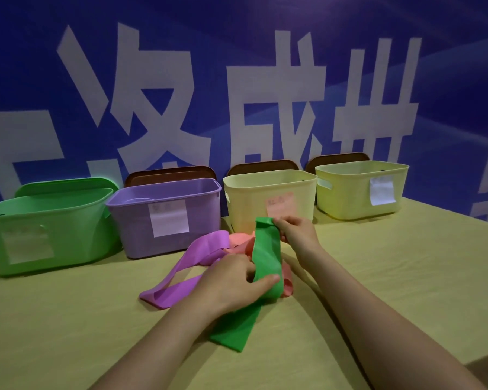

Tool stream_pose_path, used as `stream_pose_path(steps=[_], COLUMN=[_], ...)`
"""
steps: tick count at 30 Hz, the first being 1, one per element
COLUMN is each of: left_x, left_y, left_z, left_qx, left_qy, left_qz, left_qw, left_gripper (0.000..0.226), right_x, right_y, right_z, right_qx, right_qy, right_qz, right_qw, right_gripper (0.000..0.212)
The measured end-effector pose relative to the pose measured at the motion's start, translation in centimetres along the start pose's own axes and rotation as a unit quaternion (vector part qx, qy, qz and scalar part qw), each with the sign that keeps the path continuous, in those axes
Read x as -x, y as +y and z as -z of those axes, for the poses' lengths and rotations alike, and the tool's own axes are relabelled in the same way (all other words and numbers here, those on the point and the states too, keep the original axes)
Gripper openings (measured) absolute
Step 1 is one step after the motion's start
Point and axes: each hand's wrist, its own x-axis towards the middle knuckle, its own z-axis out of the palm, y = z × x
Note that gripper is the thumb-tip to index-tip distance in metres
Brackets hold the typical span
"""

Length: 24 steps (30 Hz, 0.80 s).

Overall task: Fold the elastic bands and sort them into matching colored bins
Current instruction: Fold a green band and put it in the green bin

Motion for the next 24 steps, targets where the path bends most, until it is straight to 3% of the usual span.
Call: stream_pose_path(steps=[2,4,8,12,24], left_x=[-0.4,-1.0,-2.2,-2.3,-2.6], left_y=[-1.1,-2.1,-2.7,-2.2,-3.1], left_z=[-0.1,-0.2,-0.1,0.8,0.7], left_qx=[-0.026,0.095,0.404,0.524,0.512], left_qy=[0.060,0.108,0.156,0.191,0.217], left_qz=[0.024,0.065,0.090,0.075,0.062], left_qw=[0.998,0.987,0.897,0.827,0.829], left_gripper=[0.062,0.059,0.036,0.021,0.008], right_x=[0.4,0.9,2.1,3.2,4.0], right_y=[-0.7,-1.6,-2.8,-3.2,-3.4], right_z=[-0.2,-0.5,-1.5,-2.2,-2.3], right_qx=[-0.023,-0.040,0.004,0.028,0.024], right_qy=[-0.009,-0.018,-0.069,-0.131,-0.174], right_qz=[0.024,0.056,0.089,0.128,0.148], right_qw=[0.999,0.998,0.994,0.983,0.973], right_gripper=[0.011,0.012,0.013,0.012,0.010])
